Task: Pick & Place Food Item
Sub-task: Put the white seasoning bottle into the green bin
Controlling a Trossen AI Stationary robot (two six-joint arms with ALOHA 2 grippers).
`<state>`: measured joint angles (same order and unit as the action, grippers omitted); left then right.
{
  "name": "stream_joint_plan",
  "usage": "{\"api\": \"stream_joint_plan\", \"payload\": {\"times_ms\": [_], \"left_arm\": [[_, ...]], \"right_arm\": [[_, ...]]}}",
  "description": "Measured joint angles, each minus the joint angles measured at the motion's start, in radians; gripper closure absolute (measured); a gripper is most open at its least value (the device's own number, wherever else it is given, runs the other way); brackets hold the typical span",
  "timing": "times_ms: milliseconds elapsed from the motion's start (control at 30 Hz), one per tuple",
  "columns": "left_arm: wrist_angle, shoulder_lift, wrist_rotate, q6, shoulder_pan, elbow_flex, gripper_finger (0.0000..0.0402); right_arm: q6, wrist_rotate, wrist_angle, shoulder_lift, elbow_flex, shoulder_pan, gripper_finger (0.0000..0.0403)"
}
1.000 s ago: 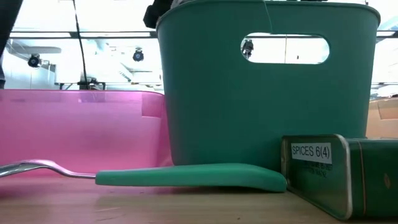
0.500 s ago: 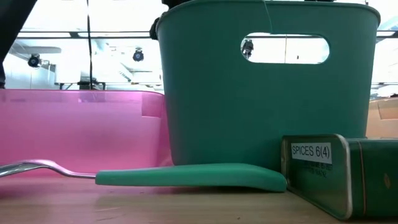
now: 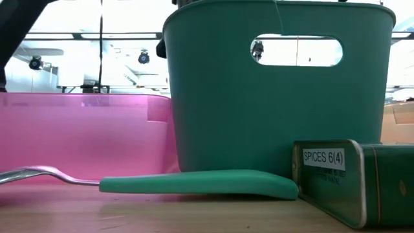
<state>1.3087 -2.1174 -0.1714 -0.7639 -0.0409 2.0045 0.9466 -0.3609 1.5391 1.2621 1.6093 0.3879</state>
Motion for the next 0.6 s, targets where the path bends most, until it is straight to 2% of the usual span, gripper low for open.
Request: {"api": "stream_joint_plan", "payload": {"times_ms": [467,600], "left_arm": [[0.005,-0.001,-0.018,-0.304,0.041,-0.002,0.0211],[0.000,-0.001,-0.035,-0.348,0.049,-0.014,0.0211]], "right_arm": [[0.022,-0.033,-0.003,0.071,0.000,0.006,0.0051],[0.019,-0.035,-0.005,0.097,0.000,0.006,0.0051]]}}
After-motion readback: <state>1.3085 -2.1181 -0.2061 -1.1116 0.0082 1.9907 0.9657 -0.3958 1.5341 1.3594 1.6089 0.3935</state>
